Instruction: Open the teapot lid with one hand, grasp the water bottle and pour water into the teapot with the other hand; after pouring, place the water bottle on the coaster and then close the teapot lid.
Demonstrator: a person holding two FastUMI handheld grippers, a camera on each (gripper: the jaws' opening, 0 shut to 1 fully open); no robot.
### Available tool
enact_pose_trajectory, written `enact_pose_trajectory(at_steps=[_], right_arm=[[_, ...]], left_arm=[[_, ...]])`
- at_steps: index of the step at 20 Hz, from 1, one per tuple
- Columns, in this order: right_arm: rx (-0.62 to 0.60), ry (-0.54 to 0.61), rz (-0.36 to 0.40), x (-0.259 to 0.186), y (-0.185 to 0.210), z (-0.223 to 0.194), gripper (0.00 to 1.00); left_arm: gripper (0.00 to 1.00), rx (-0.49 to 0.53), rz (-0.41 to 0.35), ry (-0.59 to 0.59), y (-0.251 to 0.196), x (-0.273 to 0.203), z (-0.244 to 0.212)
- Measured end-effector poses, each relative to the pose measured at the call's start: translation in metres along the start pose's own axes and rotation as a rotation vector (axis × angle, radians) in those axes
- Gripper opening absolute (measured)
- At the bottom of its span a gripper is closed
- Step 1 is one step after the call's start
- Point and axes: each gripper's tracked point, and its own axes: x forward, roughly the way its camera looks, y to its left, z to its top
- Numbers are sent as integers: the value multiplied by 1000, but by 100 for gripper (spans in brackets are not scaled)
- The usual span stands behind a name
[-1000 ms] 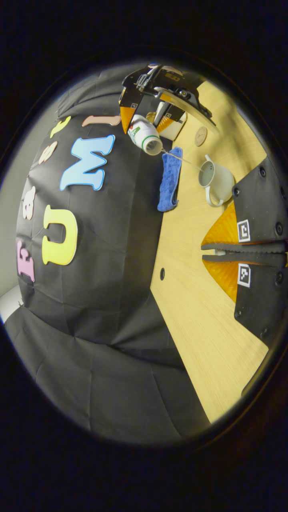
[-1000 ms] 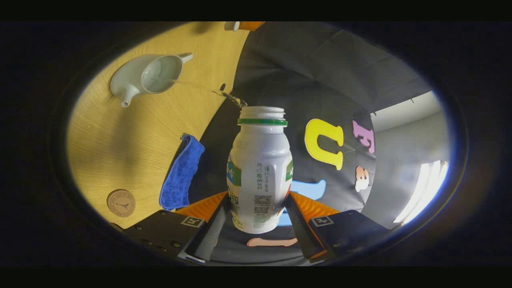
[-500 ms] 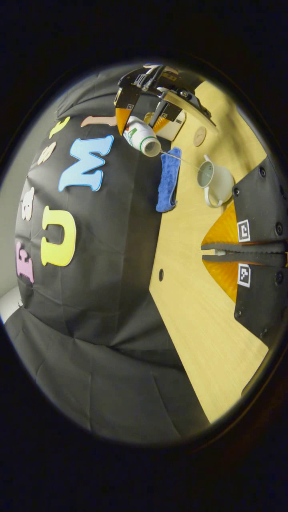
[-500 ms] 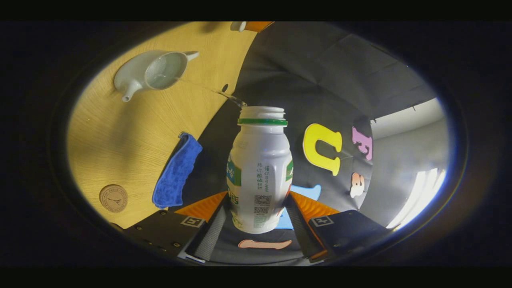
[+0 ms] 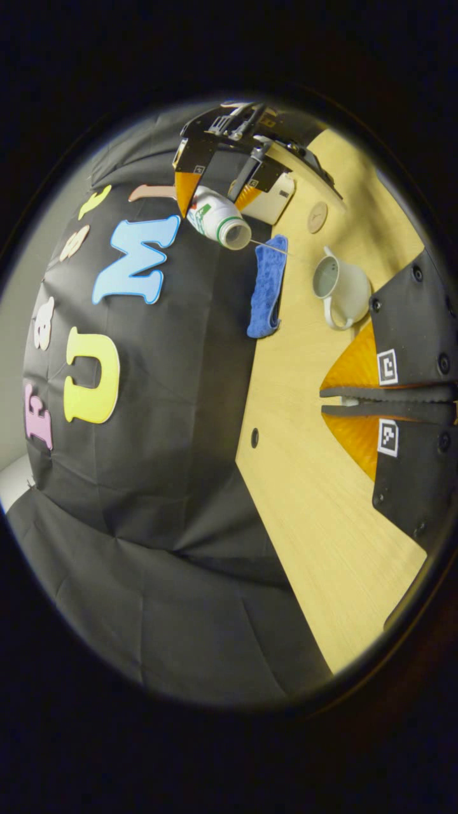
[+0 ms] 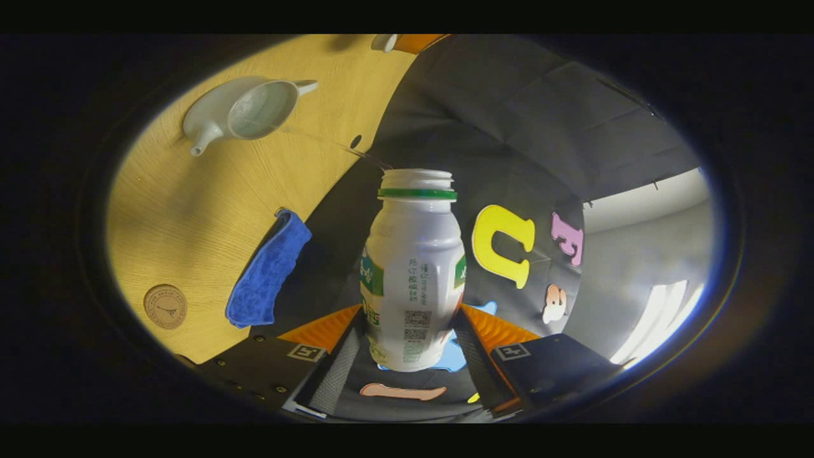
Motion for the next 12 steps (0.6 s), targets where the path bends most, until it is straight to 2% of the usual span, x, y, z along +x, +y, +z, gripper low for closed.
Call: enact_pose_trajectory(at_steps=[7, 12], right_arm=[[-72, -13, -60, 0, -14, 4, 81], [-57, -15, -70, -1, -13, 6, 81]], left_arm=[[5, -6, 5, 0, 0, 0, -1], [5, -12, 12, -1, 1, 0, -1]])
